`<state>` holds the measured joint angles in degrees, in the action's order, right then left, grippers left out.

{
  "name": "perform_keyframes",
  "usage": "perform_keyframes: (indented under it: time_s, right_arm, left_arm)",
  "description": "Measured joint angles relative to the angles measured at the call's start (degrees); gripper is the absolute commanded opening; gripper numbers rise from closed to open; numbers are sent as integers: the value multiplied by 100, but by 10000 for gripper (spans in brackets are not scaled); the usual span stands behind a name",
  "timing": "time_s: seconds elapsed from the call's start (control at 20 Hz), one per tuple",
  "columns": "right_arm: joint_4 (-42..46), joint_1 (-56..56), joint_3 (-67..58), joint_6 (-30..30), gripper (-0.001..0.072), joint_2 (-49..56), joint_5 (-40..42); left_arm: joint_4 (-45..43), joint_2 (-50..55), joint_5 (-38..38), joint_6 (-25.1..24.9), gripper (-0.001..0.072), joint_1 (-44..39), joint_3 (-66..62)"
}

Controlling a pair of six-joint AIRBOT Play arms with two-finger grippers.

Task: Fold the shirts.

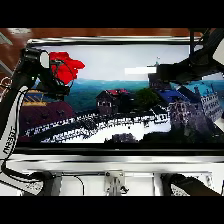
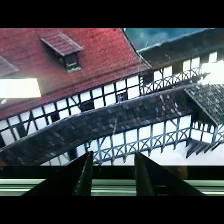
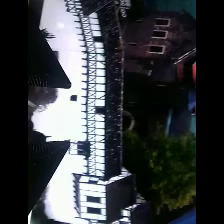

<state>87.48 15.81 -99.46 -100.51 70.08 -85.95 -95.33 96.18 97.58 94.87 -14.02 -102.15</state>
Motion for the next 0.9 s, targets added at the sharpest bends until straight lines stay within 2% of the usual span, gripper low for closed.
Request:
perform_keyframes:
  time_s: [0.4,0.65,0.9]
  right_arm:
    - [-11,0,0,-17,456,0,1742]
    - [-11,0,0,-17,456,-2,2256]
    - [-11,0,2,72,456,-2,2496]
  left_arm:
    - [-2,356,125,-2,331,-15,0]
    - [-2,468,118,-35,327,0,0]
    - [-59,487,-509,-50,337,4,-378]
